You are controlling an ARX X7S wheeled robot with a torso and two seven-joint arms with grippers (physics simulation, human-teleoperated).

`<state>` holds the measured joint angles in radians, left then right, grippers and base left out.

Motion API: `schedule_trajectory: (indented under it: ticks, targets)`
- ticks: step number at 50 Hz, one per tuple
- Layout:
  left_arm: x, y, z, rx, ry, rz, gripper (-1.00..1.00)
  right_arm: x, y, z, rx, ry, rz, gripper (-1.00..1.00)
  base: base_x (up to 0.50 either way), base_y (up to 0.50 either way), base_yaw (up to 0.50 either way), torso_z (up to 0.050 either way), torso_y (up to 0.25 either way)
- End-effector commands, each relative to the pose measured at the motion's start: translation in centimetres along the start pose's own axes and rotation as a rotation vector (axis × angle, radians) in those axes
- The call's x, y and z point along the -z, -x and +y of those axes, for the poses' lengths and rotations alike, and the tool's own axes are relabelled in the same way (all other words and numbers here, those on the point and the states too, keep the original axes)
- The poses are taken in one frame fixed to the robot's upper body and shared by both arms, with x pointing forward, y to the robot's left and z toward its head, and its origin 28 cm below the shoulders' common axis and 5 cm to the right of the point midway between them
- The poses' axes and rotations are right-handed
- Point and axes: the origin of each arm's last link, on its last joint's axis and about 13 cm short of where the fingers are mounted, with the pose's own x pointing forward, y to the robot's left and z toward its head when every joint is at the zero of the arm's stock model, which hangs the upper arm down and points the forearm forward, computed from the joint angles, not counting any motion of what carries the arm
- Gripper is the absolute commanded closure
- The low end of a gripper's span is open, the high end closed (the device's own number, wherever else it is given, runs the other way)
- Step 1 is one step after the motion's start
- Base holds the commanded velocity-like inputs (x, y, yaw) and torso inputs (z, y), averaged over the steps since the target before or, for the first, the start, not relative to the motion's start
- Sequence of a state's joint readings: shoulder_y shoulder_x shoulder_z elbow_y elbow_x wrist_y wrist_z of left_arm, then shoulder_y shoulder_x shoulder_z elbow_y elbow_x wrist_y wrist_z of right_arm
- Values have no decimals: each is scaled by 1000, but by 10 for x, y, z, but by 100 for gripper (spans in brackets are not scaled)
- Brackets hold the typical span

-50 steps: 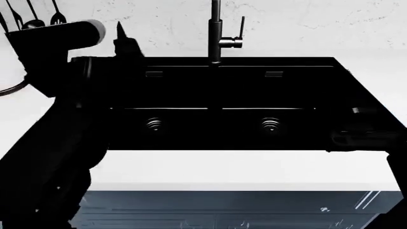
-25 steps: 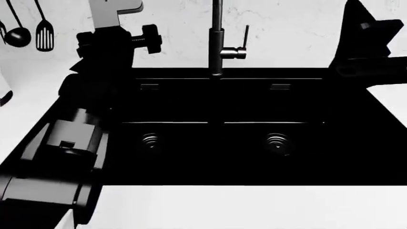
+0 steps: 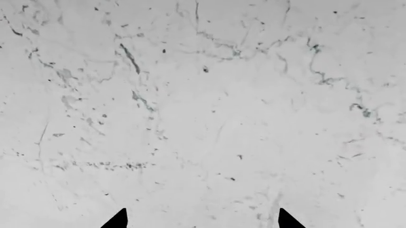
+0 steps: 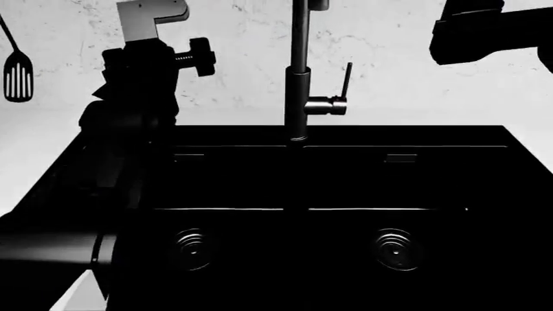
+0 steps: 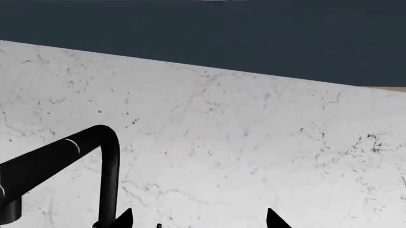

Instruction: Pick the fish from the plate and place it on the cutting board. Then pick the condiment bottle from the cabinet and place it next to the cutting board.

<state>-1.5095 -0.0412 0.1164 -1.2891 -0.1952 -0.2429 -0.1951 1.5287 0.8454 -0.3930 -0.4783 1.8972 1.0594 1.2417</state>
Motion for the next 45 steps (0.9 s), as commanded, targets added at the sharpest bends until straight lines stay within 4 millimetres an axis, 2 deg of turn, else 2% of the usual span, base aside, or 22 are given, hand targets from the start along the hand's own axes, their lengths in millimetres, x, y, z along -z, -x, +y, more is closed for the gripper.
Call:
schedule_trajectory:
  ticks: [1,17,29,35,40,45]
  targets:
    - [0,0,0,9,1,-1,-100,4,-7,-3,12,7,44,-100,500,0,0,0,0]
    - [3,0,0,29,7,-4,-100,-1,-1,-5,19,-29,22,-100,464,0,0,0,1]
    - [25,0,-3,23,-110,-31,-100,-42,52,5,119,-81,-130,-100,0,0,0,0,0]
    - [36,2,-3,71,-43,40,-100,-51,63,10,113,-66,-165,-100,0,0,0,0,0]
    - [46,2,-1,72,-85,58,-100,-57,74,13,106,-32,-201,-100,0,0,0,0,0]
    - [45,2,0,121,-29,60,-100,-63,85,21,81,-12,-239,-100,0,0,0,0,0]
